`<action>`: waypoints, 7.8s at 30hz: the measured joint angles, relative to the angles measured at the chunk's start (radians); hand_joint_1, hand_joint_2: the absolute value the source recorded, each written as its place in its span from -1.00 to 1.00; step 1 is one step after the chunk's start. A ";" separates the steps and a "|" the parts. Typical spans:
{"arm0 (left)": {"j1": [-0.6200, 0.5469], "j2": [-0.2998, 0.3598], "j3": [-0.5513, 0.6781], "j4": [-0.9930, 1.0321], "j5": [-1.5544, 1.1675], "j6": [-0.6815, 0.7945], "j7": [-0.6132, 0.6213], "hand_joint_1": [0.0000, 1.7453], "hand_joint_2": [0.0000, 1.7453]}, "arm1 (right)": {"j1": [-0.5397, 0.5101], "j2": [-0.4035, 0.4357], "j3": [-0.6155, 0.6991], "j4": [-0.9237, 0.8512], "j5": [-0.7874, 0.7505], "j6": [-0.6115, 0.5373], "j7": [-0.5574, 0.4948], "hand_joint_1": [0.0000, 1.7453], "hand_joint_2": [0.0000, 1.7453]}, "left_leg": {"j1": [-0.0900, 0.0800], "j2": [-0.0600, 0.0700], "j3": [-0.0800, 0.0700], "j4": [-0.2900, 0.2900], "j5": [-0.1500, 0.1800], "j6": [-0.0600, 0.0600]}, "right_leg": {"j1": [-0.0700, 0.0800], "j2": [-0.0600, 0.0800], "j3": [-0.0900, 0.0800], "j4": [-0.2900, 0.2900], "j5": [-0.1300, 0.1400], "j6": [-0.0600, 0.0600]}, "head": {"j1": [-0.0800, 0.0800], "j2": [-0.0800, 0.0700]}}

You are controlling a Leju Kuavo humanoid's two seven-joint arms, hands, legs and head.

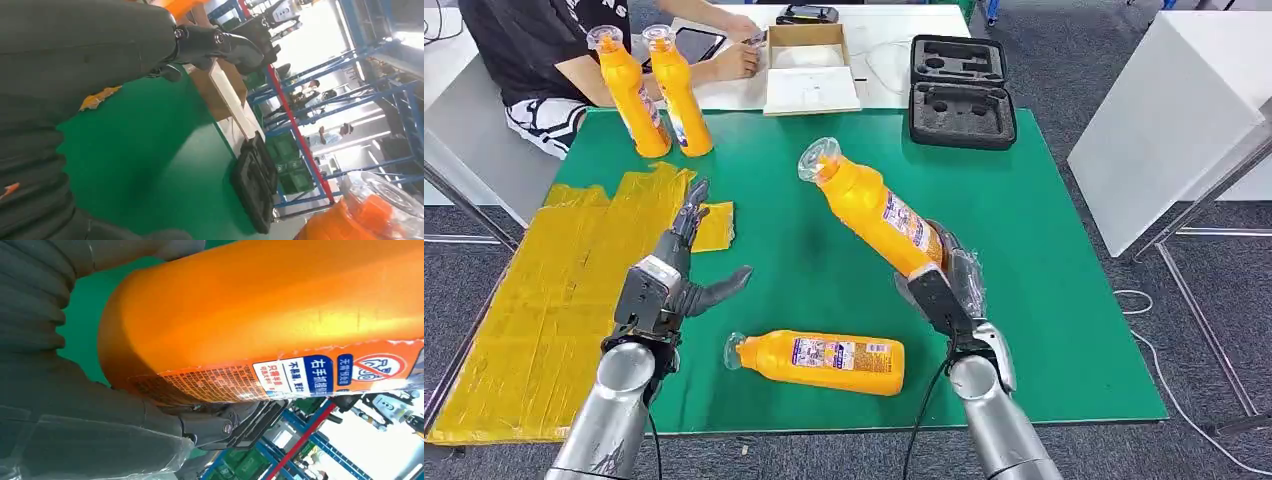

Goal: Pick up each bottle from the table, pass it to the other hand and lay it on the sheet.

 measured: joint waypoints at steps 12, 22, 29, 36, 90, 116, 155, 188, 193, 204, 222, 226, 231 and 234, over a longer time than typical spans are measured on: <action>-0.010 -0.004 -0.025 0.019 0.130 -0.135 0.022 -1.00 1.00 | -0.001 0.011 0.028 -0.006 -0.038 0.019 -0.015 1.00 1.00 | 0.000 0.000 -0.001 0.000 0.000 0.000 | 0.000 0.000 0.000 0.000 0.000 0.000 | 0.000 0.000; -0.028 -0.018 -0.086 0.038 0.244 -0.217 0.054 -1.00 1.00 | -0.048 0.053 0.152 0.053 -0.067 0.066 -0.043 1.00 1.00 | 0.000 0.000 0.000 0.000 0.000 0.000 | 0.000 0.000 0.000 0.000 0.000 0.000 | 0.000 0.000; -0.030 -0.015 -0.098 0.041 0.287 -0.187 0.056 -1.00 1.00 | -0.079 0.076 0.246 0.117 -0.055 0.085 -0.059 1.00 1.00 | 0.000 0.000 -0.001 0.000 0.000 0.000 | 0.000 0.000 0.000 0.000 0.000 0.000 | 0.000 0.000; -0.025 -0.008 -0.097 0.041 0.304 -0.179 0.058 -1.00 1.00 | -0.102 0.090 0.312 0.191 -0.027 0.068 -0.074 1.00 1.00 | 0.000 -0.001 -0.001 0.000 0.000 0.000 | 0.000 0.000 0.000 0.000 0.000 0.000 | 0.000 0.000; 0.020 0.016 0.050 -0.016 0.219 0.116 -0.001 1.00 1.00 | -0.033 0.028 0.364 -0.052 -0.002 -0.014 -0.081 -1.00 1.00 | 0.000 -0.001 -0.001 0.000 0.000 0.000 | 0.000 0.000 0.000 0.000 0.000 0.000 | 0.000 0.000; -0.025 0.105 0.007 0.051 -1.220 0.462 0.323 1.00 1.00 | 0.041 -0.013 0.249 -0.297 0.000 -0.023 -0.074 -1.00 1.00 | 0.000 0.000 -0.001 0.000 0.000 0.000 | 0.000 0.000 -0.001 0.000 0.000 0.000 | 0.000 0.000; -0.256 0.182 0.010 0.683 -1.255 0.377 0.478 0.90 1.00 | 0.031 -0.006 0.253 -0.313 0.000 0.050 -0.056 -1.00 1.00 | 0.000 -0.001 0.000 0.000 0.001 -0.001 | 0.000 0.000 0.001 0.000 0.000 0.000 | 0.000 0.000; -0.227 0.147 0.097 0.682 -1.256 0.343 0.410 -1.00 -1.00 | -0.007 0.003 0.292 -0.260 -0.006 0.085 -0.052 -1.00 1.00 | 0.000 -0.005 0.008 -0.001 0.002 -0.001 | 0.000 -0.001 0.009 0.000 0.000 -0.001 | 0.000 0.000; -0.148 0.115 0.133 0.495 -1.118 0.278 0.284 -1.00 -1.00 | 0.002 0.003 0.291 -0.260 0.013 0.085 -0.045 -1.00 1.00 | 0.000 -0.005 0.006 0.000 0.002 -0.001 | 0.000 -0.001 0.006 0.000 0.000 -0.001 | 0.000 0.000; -0.067 0.090 0.158 0.260 -1.001 0.247 0.218 -1.00 -1.00 | 0.013 0.003 0.289 -0.260 0.030 0.089 -0.040 -1.00 1.00 | 0.000 -0.004 0.002 0.000 0.002 -0.002 | 0.000 -0.001 0.003 0.000 0.000 -0.001 | 0.000 0.000; 0.173 0.050 0.215 -0.267 -0.055 -0.096 -0.287 -1.00 -1.00 | 0.104 -0.097 0.472 -0.299 0.746 0.193 0.206 -1.00 1.00 | 0.000 -0.001 0.000 0.000 0.000 -0.003 | 0.000 0.000 0.000 0.000 -0.001 -0.001 | 0.000 0.000; 0.176 0.040 0.230 -0.265 -0.039 -0.115 -0.288 -1.00 -1.00 | 0.104 -0.127 0.504 -0.299 0.672 0.248 0.172 -1.00 1.00 | 0.000 -0.001 0.000 0.000 0.000 -0.003 | 0.000 0.000 0.000 0.000 0.000 -0.001 | 0.000 0.000; 0.175 0.037 0.233 -0.248 -0.038 -0.118 -0.288 -1.00 -1.00 | 0.105 -0.182 0.531 -0.298 0.631 0.277 0.149 -1.00 1.00 | 0.000 -0.001 0.000 0.000 0.000 -0.002 | 0.000 0.000 0.000 0.000 0.000 -0.001 | 0.000 0.000; 0.177 0.037 0.234 -0.239 -0.040 -0.115 -0.288 -1.00 -1.00 | 0.120 -0.214 0.540 -0.290 0.650 0.290 0.174 -1.00 1.00 | 0.000 -0.002 -0.001 0.000 0.000 -0.002 | 0.000 0.000 0.000 0.000 0.000 -0.001 | 0.000 0.000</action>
